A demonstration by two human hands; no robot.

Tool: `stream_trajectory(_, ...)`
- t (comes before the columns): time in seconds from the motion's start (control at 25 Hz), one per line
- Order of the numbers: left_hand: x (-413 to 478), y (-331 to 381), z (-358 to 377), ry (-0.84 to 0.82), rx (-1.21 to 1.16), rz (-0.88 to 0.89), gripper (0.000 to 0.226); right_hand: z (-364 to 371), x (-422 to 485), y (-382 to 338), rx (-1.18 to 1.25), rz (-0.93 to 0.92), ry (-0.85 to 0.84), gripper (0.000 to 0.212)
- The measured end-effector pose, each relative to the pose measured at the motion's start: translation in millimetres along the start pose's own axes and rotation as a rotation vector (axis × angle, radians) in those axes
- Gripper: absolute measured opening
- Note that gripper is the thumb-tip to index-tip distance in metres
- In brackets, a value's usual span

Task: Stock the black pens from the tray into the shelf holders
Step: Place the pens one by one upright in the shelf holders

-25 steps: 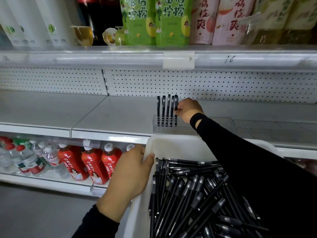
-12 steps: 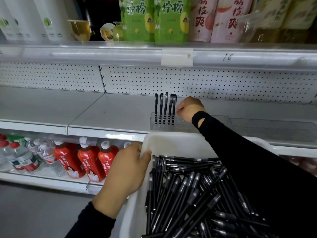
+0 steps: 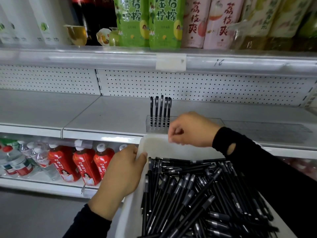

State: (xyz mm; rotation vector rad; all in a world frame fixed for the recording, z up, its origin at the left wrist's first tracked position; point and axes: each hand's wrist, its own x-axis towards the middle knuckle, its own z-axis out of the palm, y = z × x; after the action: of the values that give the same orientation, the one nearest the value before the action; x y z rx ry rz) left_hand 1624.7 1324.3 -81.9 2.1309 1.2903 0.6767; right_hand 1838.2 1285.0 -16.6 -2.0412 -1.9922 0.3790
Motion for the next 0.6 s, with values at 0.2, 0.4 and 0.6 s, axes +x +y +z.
stream_trajectory(0.2,0,-1,1,-0.006,-0.009,0.018,0.023,36,-19,-6,-0.289,-0.205,-0.338,0.030)
stream_trajectory(0.4,0,-2,0,-0.005,-0.016,0.015,0.021,55,-13,1,-0.345,-0.217,-0.300,0.034)
stream_trajectory(0.6,0,-2,0,0.001,-0.028,0.011,0.023,58,-16,4,-0.528,-0.072,-0.262,0.020)
